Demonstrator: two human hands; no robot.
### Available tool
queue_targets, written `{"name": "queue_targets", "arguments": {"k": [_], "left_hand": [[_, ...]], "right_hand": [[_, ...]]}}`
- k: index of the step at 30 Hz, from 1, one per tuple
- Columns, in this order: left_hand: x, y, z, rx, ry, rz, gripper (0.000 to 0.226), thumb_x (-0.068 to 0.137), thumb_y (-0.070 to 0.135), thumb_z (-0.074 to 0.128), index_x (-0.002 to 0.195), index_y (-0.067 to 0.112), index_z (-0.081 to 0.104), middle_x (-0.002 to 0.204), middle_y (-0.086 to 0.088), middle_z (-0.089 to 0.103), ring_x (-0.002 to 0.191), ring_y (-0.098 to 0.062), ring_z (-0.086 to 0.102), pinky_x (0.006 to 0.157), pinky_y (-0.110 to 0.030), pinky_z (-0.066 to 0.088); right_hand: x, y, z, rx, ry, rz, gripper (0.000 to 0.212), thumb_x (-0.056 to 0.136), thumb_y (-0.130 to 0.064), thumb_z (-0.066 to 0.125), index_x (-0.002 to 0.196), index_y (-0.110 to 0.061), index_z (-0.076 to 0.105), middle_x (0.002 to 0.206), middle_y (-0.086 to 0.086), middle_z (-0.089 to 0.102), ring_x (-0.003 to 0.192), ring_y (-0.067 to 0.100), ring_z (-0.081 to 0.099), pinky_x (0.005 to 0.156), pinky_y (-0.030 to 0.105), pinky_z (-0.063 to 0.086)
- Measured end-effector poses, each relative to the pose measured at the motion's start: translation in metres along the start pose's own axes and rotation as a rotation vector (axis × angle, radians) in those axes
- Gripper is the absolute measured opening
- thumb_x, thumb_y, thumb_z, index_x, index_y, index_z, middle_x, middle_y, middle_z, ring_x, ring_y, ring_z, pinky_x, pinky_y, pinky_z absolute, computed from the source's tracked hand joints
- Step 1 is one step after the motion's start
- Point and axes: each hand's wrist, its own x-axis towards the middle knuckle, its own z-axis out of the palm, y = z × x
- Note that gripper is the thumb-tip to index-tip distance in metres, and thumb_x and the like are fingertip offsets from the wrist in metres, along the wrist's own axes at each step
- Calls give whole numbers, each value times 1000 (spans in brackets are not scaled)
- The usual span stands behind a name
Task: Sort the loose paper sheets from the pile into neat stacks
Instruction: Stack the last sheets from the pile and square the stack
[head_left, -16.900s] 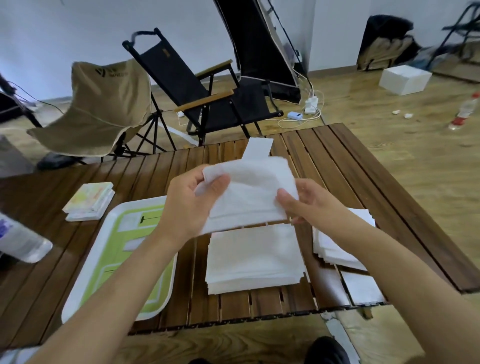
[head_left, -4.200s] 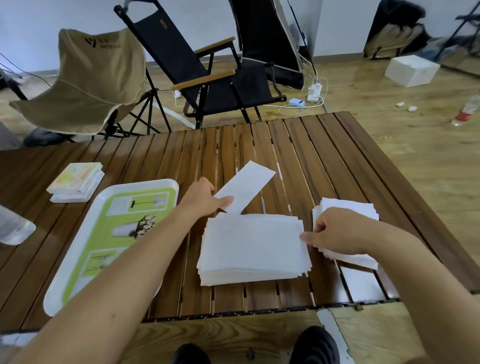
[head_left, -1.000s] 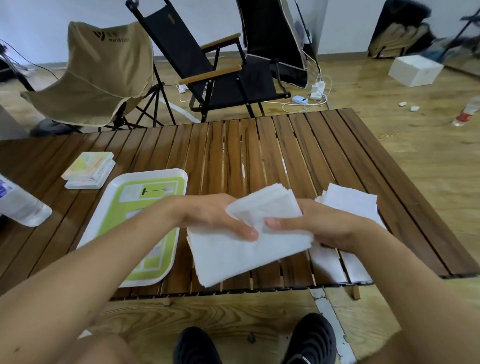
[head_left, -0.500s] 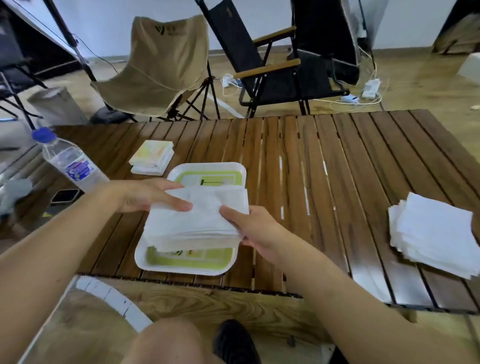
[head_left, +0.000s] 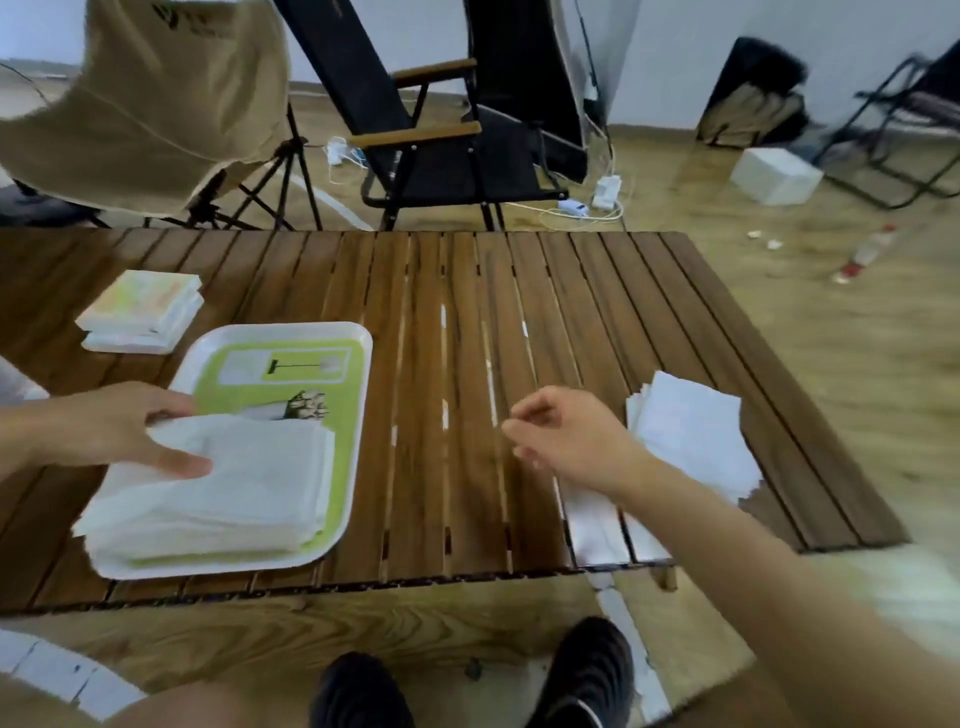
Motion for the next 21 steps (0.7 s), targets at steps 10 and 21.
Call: {"name": "queue_targets", "arguments": {"k": [10,21], "left_hand": [[1,179,30,118,378,361,27,88,28,76,109,41,66,121,17,57,114,-9,53,93,-35,46],[24,222,98,-176,439,302,13,96,19,69,97,32,71,99,14,70,97,-4,63,79,-20,47]], "right_hand": [[14,107,-117,-459,390,672,125,72,-82,64,153,3,21,153,23,33,140,39,35,109,46,38],[20,113,-115,-440,266,515,100,71,-69,77,138,-3,45,113,8,55,102,24,51,72,29,42]]}}
